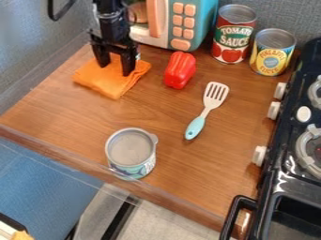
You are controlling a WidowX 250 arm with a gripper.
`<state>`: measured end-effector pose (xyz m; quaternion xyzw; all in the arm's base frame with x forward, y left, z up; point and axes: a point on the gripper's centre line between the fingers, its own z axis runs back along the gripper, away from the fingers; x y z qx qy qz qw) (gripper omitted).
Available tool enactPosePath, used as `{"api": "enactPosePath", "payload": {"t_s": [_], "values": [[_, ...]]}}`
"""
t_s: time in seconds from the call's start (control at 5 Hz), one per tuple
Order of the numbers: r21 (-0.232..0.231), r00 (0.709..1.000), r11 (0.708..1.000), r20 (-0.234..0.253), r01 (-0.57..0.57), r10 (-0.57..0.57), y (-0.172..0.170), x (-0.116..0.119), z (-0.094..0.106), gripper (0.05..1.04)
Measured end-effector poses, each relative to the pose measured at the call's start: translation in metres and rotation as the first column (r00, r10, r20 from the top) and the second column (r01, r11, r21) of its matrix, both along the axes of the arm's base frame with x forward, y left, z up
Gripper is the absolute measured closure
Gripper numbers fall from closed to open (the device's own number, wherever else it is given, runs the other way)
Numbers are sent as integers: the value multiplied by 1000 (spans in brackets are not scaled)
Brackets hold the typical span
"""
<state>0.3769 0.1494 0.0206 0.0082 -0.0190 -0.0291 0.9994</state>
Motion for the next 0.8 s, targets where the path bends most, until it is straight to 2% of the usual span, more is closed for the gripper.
{"api": "enactPosePath", "payload": {"t_s": [0.6, 0.8], "values": [[-86, 998, 994, -17, 60, -62, 8, -95, 4, 85], [-92, 998, 994, -15, 56, -57, 11, -104, 5, 85]]}}
